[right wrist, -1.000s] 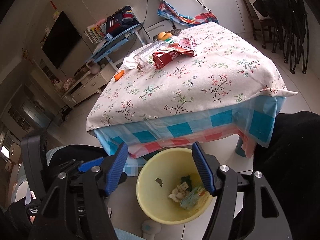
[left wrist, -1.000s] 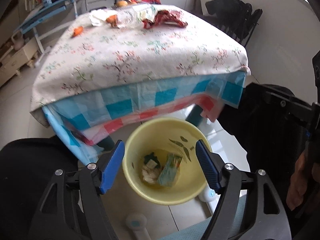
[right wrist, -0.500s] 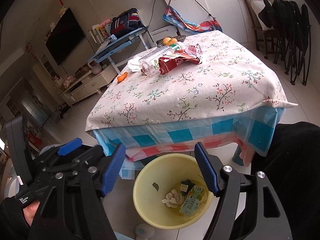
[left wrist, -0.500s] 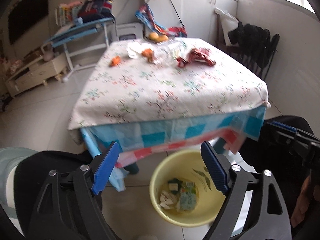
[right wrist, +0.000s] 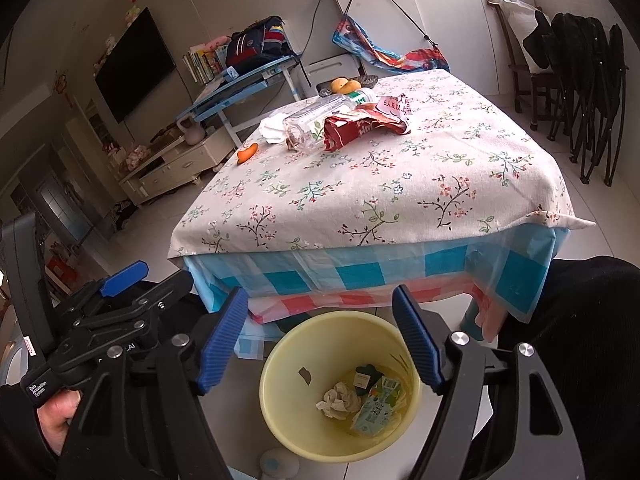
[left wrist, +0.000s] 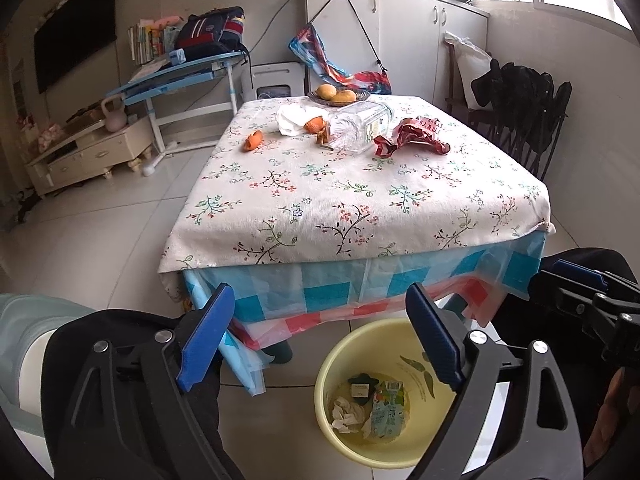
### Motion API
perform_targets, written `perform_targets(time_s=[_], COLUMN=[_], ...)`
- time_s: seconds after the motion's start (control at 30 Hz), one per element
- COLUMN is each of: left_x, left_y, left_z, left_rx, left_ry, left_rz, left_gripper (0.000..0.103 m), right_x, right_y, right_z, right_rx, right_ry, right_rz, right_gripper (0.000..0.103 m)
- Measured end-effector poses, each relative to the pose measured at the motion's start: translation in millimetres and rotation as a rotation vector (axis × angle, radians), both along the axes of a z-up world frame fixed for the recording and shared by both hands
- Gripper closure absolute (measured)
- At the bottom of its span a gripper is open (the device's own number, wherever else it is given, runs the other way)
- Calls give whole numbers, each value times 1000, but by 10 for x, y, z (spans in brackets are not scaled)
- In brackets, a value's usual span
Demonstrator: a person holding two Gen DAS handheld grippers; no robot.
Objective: Collect trash
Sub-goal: 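Move both open grippers from the bucket back over the table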
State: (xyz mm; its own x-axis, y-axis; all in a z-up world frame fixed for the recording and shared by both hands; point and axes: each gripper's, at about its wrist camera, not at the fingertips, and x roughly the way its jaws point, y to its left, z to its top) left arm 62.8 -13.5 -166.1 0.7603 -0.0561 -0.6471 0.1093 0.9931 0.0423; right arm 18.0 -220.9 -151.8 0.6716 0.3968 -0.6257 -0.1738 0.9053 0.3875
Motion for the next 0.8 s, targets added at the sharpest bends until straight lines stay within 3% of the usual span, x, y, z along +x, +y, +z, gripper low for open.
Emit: perform_targets(time_s=[0.8], left_x=[80], left_y=[123], left_z=[138], left_rx=[-36], left_ry=[-61], left_rz=[55], left_gripper=[16], right_x=[104], right_y=[-11], right_z=[78], right_rx=[-10], right_ry=[-46], right_rz=[10], right_gripper=[29])
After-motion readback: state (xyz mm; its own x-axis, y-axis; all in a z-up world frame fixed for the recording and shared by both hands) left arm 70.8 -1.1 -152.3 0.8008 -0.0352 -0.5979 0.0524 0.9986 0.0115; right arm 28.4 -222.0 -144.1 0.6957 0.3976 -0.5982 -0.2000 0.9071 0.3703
